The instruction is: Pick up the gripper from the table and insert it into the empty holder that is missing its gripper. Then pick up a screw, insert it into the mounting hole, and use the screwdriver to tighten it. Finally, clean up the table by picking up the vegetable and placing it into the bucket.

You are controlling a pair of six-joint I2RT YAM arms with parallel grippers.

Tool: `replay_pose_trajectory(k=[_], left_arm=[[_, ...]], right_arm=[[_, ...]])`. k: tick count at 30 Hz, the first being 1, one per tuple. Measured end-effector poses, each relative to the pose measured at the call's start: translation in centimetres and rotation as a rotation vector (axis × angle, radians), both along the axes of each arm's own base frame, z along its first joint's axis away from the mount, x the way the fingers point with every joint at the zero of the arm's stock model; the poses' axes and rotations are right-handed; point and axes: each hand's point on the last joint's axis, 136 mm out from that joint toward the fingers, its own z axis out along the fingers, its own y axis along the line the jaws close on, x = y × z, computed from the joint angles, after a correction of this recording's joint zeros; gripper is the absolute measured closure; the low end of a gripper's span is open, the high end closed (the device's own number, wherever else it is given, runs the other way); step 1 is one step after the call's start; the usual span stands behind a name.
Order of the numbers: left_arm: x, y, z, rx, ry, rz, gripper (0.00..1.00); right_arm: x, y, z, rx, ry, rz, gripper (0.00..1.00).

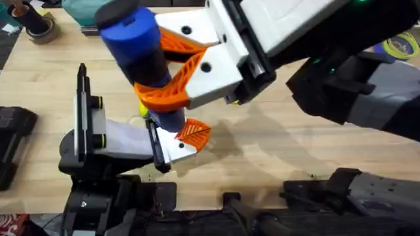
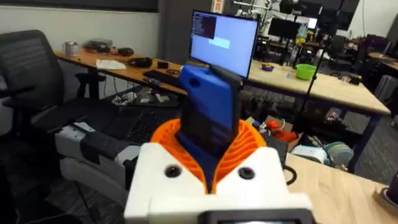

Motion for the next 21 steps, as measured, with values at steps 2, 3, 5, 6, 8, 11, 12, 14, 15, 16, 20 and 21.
replay_pose_trajectory(k=[2,3,5,6,8,11,12,14,15,16,20,21], left_arm=[[0.0,0.0,0.0,0.000,0.000,0.000,0.992],[0.0,0.0,0.0,0.000,0.000,0.000,0.992],[0.0,0.0,0.0,0.000,0.000,0.000,0.992],[0.0,0.0,0.0,0.000,0.000,0.000,0.992],[0.0,0.0,0.0,0.000,0.000,0.000,0.992],[0.0,0.0,0.0,0.000,0.000,0.000,0.992],[0.0,0.0,0.0,0.000,0.000,0.000,0.992],[0.0,0.0,0.0,0.000,0.000,0.000,0.992],[0.0,0.0,0.0,0.000,0.000,0.000,0.992],[0.0,0.0,0.0,0.000,0.000,0.000,0.992],[0.0,0.0,0.0,0.000,0.000,0.000,0.992],[0.0,0.0,0.0,0.000,0.000,0.000,0.992]], right_arm=[[0.1,0.2,-0.2,-0.004,0.004,0.001,0.978],[0.2,0.2,-0.3,-0.006,0.005,0.001,0.978],[0.3,0.3,-0.5,-0.010,0.009,0.000,0.978],[0.4,0.4,-0.6,-0.011,0.011,-0.001,0.978],[0.4,0.4,-0.7,-0.012,0.012,-0.001,0.978],[0.5,0.5,-0.9,-0.015,0.014,-0.002,0.978],[0.6,0.6,-1.0,-0.016,0.015,-0.003,0.978],[0.7,0.7,-1.1,-0.019,0.018,-0.005,0.978],[0.8,0.8,-1.2,-0.021,0.019,-0.005,0.978],[0.8,0.8,-1.3,-0.022,0.020,-0.005,0.978],[0.8,0.8,-1.3,-0.022,0.020,-0.006,0.978],[0.8,0.8,-1.3,-0.022,0.020,-0.006,0.978]])
